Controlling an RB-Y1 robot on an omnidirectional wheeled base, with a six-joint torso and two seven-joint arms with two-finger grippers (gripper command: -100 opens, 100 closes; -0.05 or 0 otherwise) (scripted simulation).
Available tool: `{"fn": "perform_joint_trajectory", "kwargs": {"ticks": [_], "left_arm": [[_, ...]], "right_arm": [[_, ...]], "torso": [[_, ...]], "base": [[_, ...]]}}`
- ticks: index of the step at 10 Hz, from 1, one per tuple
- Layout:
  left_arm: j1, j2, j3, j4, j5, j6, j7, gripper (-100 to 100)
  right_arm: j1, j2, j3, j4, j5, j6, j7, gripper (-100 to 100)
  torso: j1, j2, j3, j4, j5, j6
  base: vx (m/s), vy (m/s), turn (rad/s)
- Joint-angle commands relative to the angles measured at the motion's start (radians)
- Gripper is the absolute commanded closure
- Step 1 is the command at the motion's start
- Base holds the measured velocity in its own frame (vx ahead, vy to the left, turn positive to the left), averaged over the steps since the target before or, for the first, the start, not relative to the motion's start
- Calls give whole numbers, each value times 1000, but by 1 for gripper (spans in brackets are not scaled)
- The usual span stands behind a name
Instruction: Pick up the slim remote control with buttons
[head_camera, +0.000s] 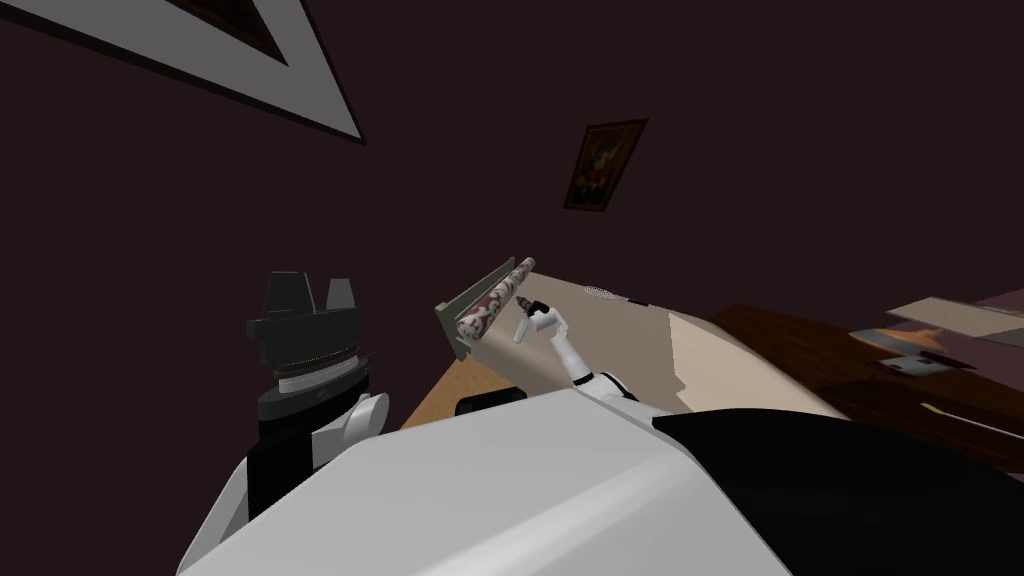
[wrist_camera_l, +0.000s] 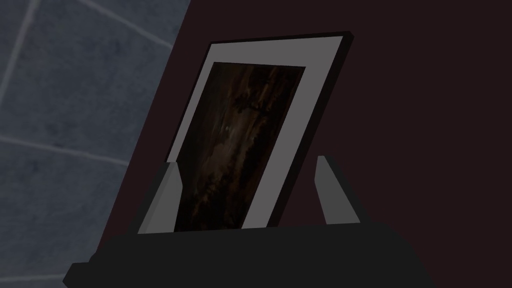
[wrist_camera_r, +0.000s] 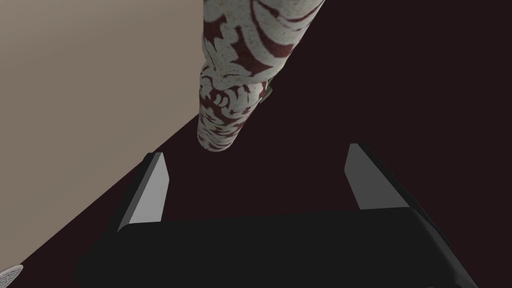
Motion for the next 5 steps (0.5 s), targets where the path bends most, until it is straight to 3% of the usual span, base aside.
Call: {"fn": "perform_joint_trajectory", "kwargs": {"ticks": [1, 2, 5], "left_arm": [[0, 0, 0, 0, 0, 0, 0, 0], [0, 0, 0, 0, 0, 0, 0, 0], [0, 0, 0, 0, 0, 0, 0, 0]], "right_arm": [[-23, -3, 4, 50, -11, 27, 12, -100], [-61, -7, 11, 79, -32, 67, 33, -100], [-98, -11, 18, 179, -53, 119, 52, -100]], "torso": [[0, 0, 0, 0, 0, 0], [0, 0, 0, 0, 0, 1], [-1, -1, 0, 0, 0, 0]], "base": [[19, -20, 79], [23, -29, 95], [23, -28, 77]]}}
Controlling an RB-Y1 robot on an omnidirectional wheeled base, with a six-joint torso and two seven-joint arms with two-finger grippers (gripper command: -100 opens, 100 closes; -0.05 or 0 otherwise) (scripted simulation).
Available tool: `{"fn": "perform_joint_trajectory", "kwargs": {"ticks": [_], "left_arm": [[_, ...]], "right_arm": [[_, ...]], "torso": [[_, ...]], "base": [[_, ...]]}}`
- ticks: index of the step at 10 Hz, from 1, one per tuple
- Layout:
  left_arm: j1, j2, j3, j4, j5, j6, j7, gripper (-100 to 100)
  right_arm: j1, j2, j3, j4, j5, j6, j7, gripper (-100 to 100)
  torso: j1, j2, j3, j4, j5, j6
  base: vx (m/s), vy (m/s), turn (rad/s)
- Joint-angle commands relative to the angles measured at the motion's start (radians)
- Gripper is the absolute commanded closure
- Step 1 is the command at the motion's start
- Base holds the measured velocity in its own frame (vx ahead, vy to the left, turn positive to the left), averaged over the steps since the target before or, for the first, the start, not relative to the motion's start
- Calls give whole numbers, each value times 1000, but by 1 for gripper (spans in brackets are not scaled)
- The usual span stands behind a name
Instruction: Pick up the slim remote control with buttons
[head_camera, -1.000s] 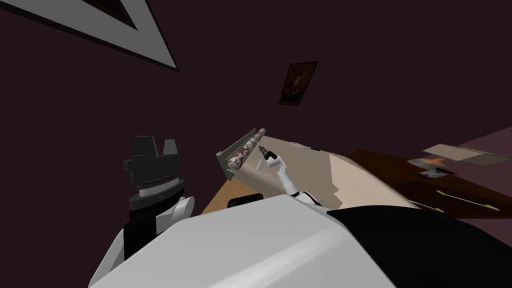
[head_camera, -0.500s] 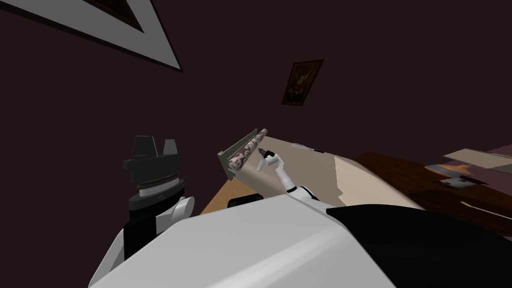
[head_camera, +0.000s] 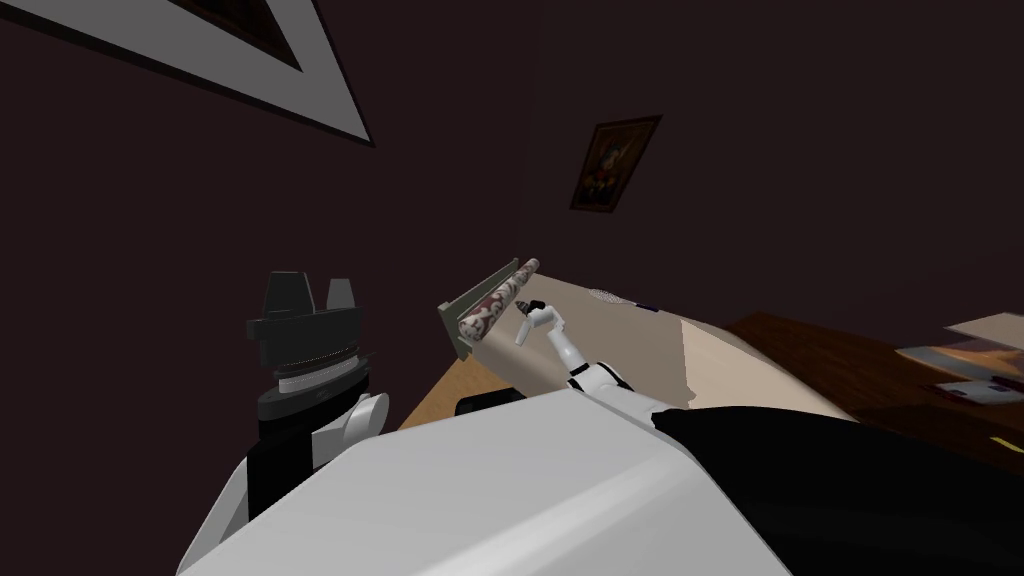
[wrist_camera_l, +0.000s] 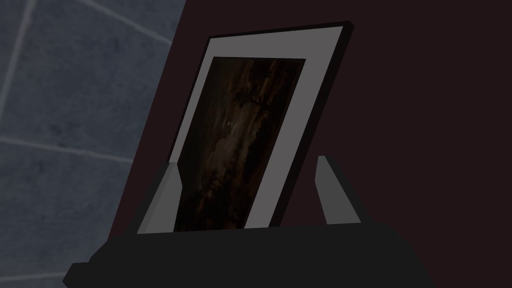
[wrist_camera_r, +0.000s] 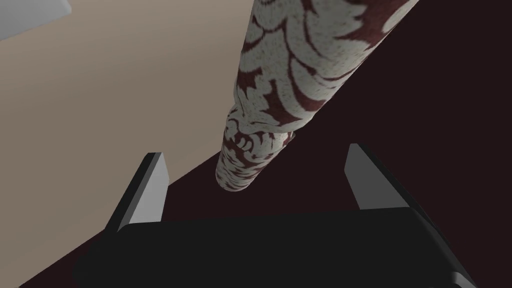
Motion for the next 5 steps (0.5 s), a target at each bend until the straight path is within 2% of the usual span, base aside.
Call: {"fn": "perform_joint_trajectory", "kwargs": {"ticks": [1, 2, 3, 4, 5], "left_arm": [[0, 0, 0, 0, 0, 0, 0, 0], [0, 0, 0, 0, 0, 0, 0, 0], [0, 0, 0, 0, 0, 0, 0, 0], [0, 0, 0, 0, 0, 0, 0, 0], [0, 0, 0, 0, 0, 0, 0, 0]], "right_arm": [[-11, -1, 1, 42, -6, 6, 5, -100], [-45, -5, 8, 74, -27, 49, 23, -100], [-45, -5, 8, 101, -27, 49, 23, -100], [-78, -7, 14, 136, -48, 89, 40, -100], [-78, -7, 14, 165, -48, 89, 40, -100]], "torso": [[0, 0, 0, 0, 0, 0], [1, 1, 0, 0, 0, 0], [1, 0, 0, 0, 0, -1], [0, 0, 0, 0, 0, 0], [0, 0, 0, 0, 0, 0]], "base": [[10, -6, -18], [20, -13, 76], [19, -19, 64], [24, -26, 84], [22, -25, 61]]}}
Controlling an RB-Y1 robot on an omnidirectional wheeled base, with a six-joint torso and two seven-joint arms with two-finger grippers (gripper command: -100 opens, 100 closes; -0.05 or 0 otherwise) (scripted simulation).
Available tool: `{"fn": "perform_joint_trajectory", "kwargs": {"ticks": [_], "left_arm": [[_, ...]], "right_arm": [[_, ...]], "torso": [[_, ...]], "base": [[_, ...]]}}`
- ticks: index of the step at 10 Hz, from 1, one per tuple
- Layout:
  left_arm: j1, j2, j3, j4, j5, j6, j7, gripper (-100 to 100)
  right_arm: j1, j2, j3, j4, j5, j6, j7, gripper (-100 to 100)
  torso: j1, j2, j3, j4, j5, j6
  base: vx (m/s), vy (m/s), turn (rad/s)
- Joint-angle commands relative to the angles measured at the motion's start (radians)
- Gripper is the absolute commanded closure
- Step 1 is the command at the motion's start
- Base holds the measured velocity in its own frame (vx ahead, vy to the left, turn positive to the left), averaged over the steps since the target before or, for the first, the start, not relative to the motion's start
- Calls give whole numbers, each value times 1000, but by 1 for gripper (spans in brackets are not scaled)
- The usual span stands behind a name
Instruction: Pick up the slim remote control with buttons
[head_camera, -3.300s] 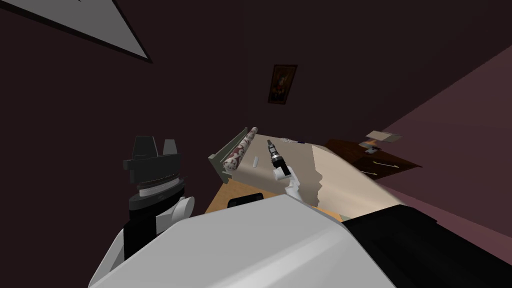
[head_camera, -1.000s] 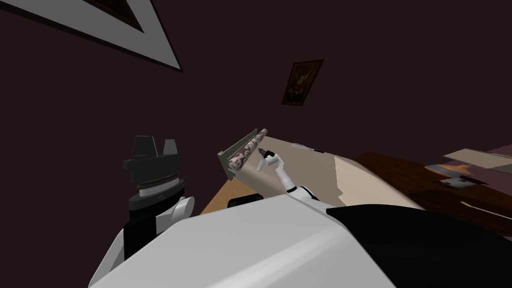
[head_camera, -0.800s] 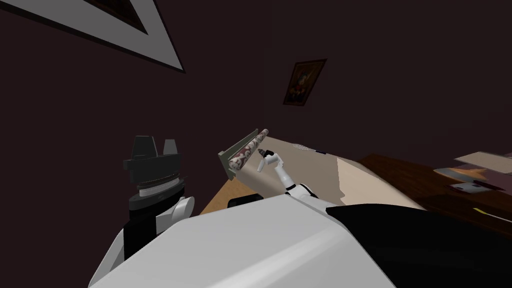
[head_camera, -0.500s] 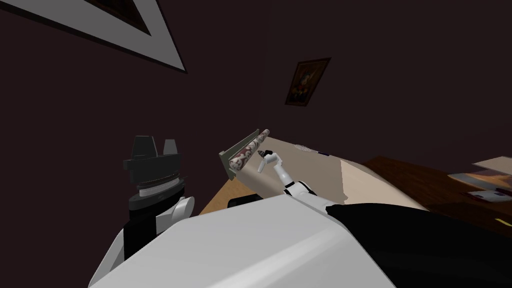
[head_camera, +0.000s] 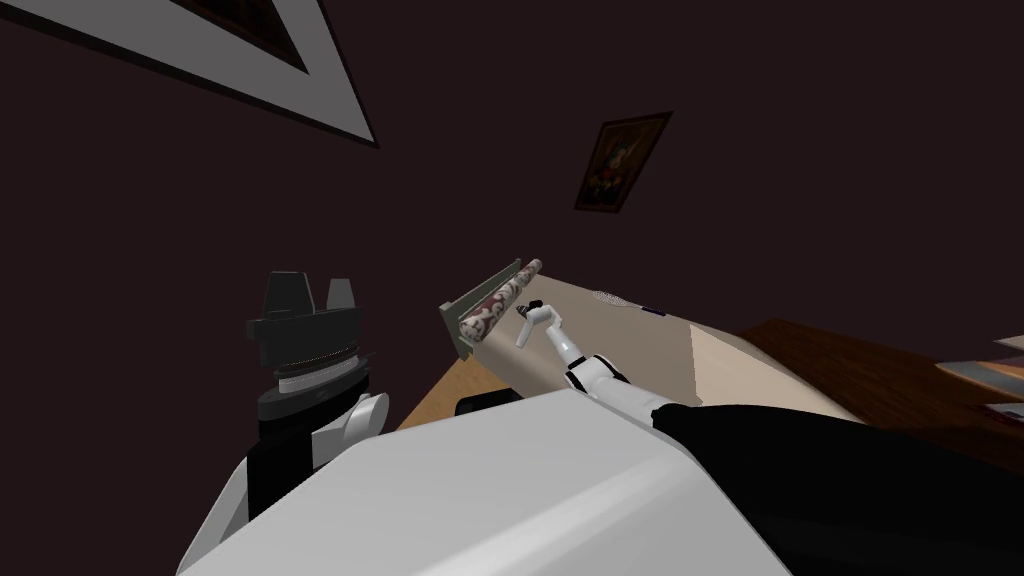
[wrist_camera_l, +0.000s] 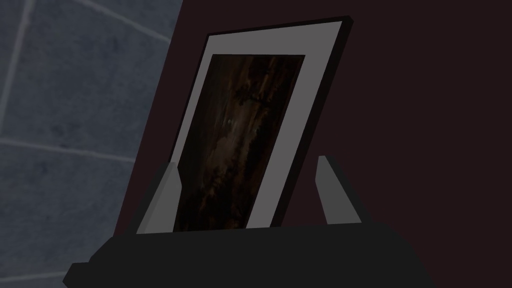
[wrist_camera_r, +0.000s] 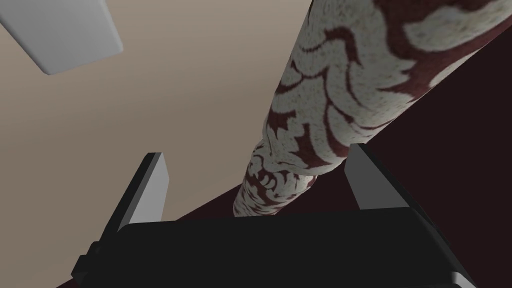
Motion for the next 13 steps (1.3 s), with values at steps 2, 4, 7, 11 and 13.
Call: {"fn": "perform_joint_trajectory", "kwargs": {"ticks": [2, 4, 7, 11, 13], "left_arm": [[0, 0, 0, 0, 0, 0, 0, 0], [0, 0, 0, 0, 0, 0, 0, 0], [0, 0, 0, 0, 0, 0, 0, 0], [0, 0, 0, 0, 0, 0, 0, 0], [0, 0, 0, 0, 0, 0, 0, 0]], "right_arm": [[-42, -3, 6, 68, -26, 44, 19, -100], [-70, -4, 12, 132, -46, 79, 34, -100], [-97, -6, 17, 226, -66, 111, 47, -100], [-142, -7, 26, 340, -103, 168, 70, -100], [-161, -7, 30, 398, -121, 192, 79, -100]], "torso": [[1, 1, 0, 0, 0, 0], [1, 0, 0, 0, 0, 0], [0, -1, 0, 0, 0, 0], [0, 0, 0, 0, 0, 0], [0, 0, 0, 0, 0, 0]], "base": [[11, -13, 43], [22, -19, 62], [26, -22, 63], [21, -19, 49], [21, -17, 43]]}}
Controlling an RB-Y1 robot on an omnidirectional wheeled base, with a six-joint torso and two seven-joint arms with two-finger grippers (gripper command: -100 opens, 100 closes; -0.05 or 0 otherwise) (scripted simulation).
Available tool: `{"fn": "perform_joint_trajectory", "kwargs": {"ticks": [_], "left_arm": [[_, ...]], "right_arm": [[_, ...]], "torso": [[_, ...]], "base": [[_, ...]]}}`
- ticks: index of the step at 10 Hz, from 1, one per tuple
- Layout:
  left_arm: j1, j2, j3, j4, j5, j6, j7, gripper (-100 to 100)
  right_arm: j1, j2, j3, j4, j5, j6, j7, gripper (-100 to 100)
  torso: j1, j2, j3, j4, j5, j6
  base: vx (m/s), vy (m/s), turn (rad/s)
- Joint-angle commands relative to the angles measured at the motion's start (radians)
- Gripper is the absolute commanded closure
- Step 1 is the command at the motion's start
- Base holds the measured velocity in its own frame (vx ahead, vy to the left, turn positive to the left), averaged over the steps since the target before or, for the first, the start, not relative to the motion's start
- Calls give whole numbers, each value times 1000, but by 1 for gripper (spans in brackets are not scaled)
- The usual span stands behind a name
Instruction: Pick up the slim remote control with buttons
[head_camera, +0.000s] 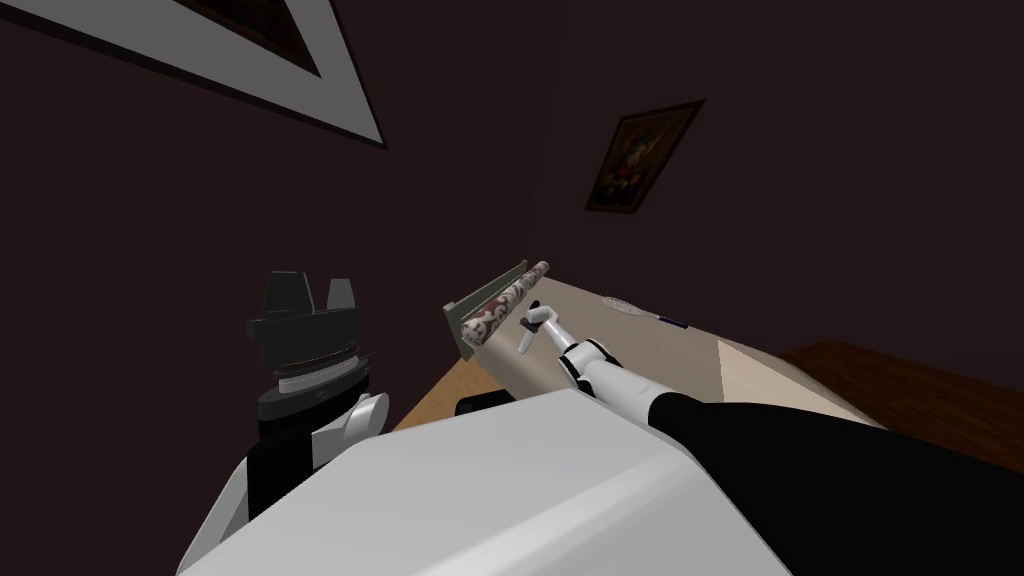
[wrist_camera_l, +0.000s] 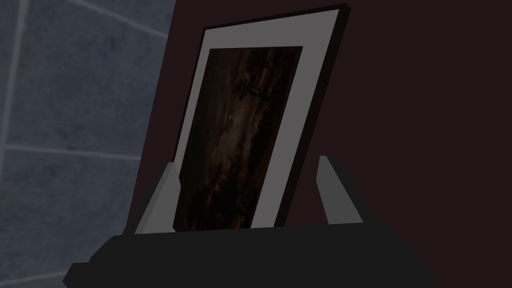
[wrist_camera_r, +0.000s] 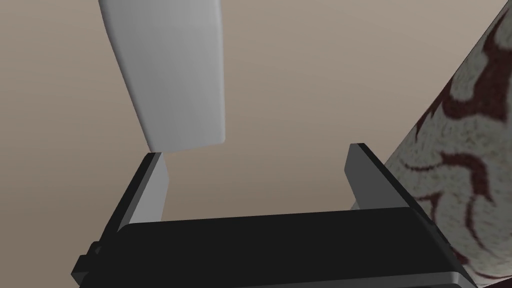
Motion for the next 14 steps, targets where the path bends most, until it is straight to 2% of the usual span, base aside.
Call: {"fn": "perform_joint_trajectory", "kwargs": {"ticks": [1, 2, 4, 5, 6, 8, 9, 11, 13, 14], "left_arm": [[0, 0, 0, 0, 0, 0, 0, 0], [0, 0, 0, 0, 0, 0, 0, 0], [0, 0, 0, 0, 0, 0, 0, 0], [0, 0, 0, 0, 0, 0, 0, 0], [0, 0, 0, 0, 0, 0, 0, 0], [0, 0, 0, 0, 0, 0, 0, 0], [0, 0, 0, 0, 0, 0, 0, 0], [0, 0, 0, 0, 0, 0, 0, 0], [0, 0, 0, 0, 0, 0, 0, 0], [0, 0, 0, 0, 0, 0, 0, 0]], "right_arm": [[-14, -1, 4, 50, -19, 28, 9, -100], [-28, 0, 8, 88, -34, 46, 16, -100], [-28, 0, 8, 109, -34, 46, 16, -100], [-39, 2, 11, 145, -48, 62, 22, -100], [-39, 2, 11, 152, -48, 62, 22, -100], [-53, 6, 16, 225, -71, 86, 32, -100], [-53, 6, 16, 225, -71, 86, 32, -100], [-57, 11, 20, 277, -87, 100, 37, -100], [-55, 14, 21, 293, -92, 103, 39, -100], [-54, 11, 20, 283, -90, 102, 39, -100]], "torso": [[0, 0, 0, 0, 0, 0], [0, 0, 0, 0, 0, 0], [0, -1, 0, 0, 0, 0], [0, 0, 0, 0, 0, 0], [1, 1, 0, 0, 0, 0], [1, 0, 0, 0, 0, 0], [1, 0, 0, 0, 0, 0], [1, 0, 0, 0, 0, 0], [2, 0, 0, 0, 0, 0], [2, 0, 0, 0, 0, 0]], "base": [[26, -15, 63], [36, -20, 83], [21, -11, 7], [14, -1, 50], [15, -3, 25], [29, -7, 50], [28, -2, 18], [32, 7, 35], [22, 7, 17], [9, 4, 4]]}}
